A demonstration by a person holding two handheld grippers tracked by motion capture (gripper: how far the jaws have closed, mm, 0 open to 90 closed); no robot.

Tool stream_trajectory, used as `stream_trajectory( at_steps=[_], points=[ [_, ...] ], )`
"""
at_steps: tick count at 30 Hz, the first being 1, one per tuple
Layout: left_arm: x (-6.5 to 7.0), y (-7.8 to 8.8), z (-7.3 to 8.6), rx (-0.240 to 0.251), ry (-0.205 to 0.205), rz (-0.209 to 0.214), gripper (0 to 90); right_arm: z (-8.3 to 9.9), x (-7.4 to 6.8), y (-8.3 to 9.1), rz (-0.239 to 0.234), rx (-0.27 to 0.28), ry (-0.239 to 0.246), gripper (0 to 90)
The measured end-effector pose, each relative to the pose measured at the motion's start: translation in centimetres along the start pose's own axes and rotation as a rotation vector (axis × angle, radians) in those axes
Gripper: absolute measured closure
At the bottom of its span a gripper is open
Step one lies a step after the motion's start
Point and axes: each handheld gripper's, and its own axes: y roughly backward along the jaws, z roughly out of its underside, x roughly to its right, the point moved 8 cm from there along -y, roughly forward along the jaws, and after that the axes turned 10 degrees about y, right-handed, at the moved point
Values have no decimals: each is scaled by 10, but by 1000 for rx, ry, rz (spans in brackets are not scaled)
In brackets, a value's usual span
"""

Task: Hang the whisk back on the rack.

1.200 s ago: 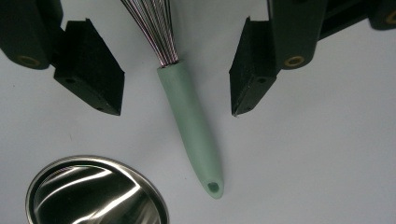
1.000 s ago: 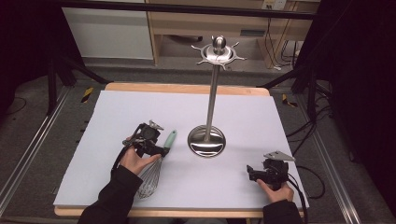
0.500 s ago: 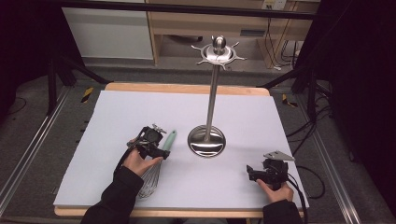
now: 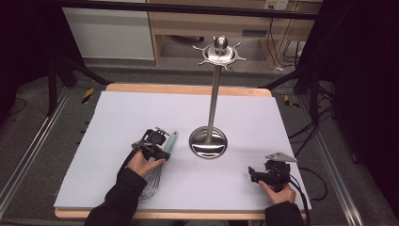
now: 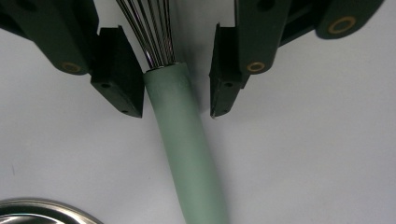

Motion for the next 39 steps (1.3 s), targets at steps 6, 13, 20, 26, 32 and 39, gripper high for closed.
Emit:
stream_trajectory(
  at_steps=[6,13,20,26,32,39],
  points=[
    [2,-5,0,-23,1,-5,627,0,-1,0,-2,-2,-4,87],
    [3,-6,0,-40,11,-21,639,0,-2,0,-6,-5,-8,87],
    [3,-6,0,-46,27,-35,652,0,-2,-1,-5,-7,6,88],
    [2,-6,-1,-43,46,-26,666,0,-2,-1,-7,-11,-2,88],
    [2,-2,0,-38,39,-2,677,0,-3,-1,-11,-10,-5,88],
    [7,8,0,-6,23,13,687,0,-2,-1,-9,-8,-1,89]
  ],
)
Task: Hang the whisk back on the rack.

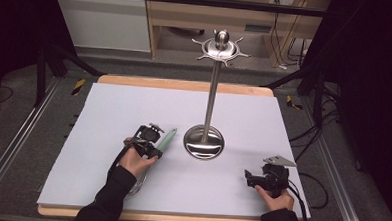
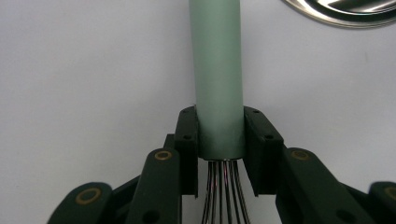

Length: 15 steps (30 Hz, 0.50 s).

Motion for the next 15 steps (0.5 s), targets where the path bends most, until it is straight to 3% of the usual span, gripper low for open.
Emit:
stream_trajectory(
  at_steps=[15],
  points=[
    [2,27,3,108,-11,41,689,0,0,1,-3,0,-13,89]
  ],
)
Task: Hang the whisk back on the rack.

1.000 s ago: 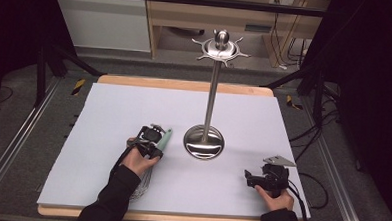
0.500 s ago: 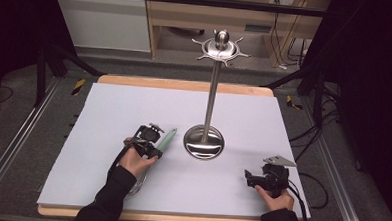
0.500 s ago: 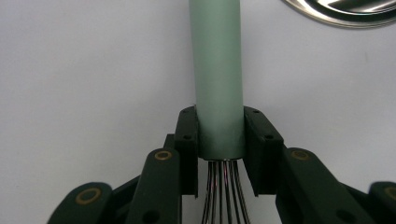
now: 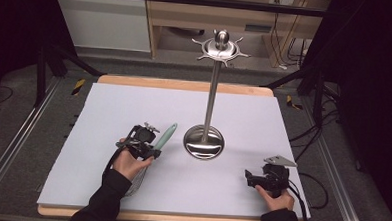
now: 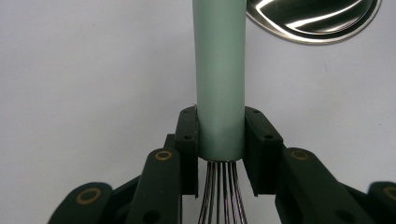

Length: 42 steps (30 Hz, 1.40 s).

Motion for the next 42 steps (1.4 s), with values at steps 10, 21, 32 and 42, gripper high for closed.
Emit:
stream_trajectory(
  at_steps=[10,21,32,42],
  points=[
    [0,16,1,47,-5,13,689,0,1,0,1,0,9,88],
    [0,39,1,121,-6,27,689,0,0,0,-2,3,-1,89],
    [-3,69,-4,262,-3,28,689,0,0,0,4,3,9,89],
    [-2,90,-8,342,-4,40,689,-1,1,0,7,7,14,89]
  ],
)
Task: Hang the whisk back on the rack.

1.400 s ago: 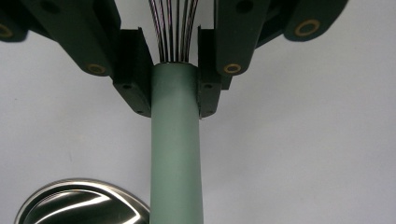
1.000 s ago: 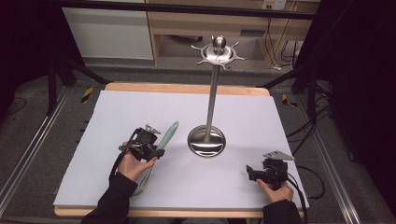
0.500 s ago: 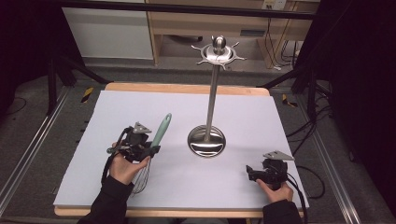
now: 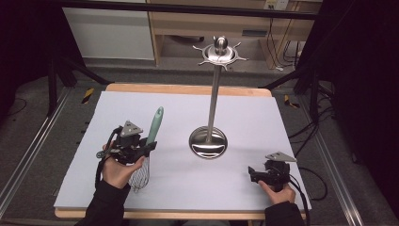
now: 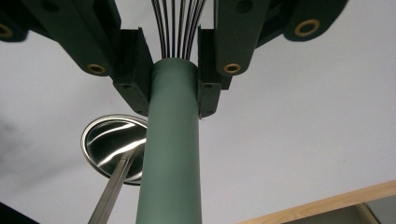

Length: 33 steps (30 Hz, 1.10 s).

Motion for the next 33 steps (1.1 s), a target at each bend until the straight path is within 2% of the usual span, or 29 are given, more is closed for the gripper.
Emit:
stream_trajectory(
  at_steps=[4,7,16,33],
  points=[
    [0,5,-6,26,1,9,689,0,0,0,3,4,-1,90],
    [0,9,-13,60,17,25,689,-1,1,1,5,9,0,90],
    [4,18,-30,128,16,39,689,-2,1,1,6,13,1,90],
    [27,26,-68,210,-5,98,688,-4,2,2,14,32,-4,90]
  ],
)
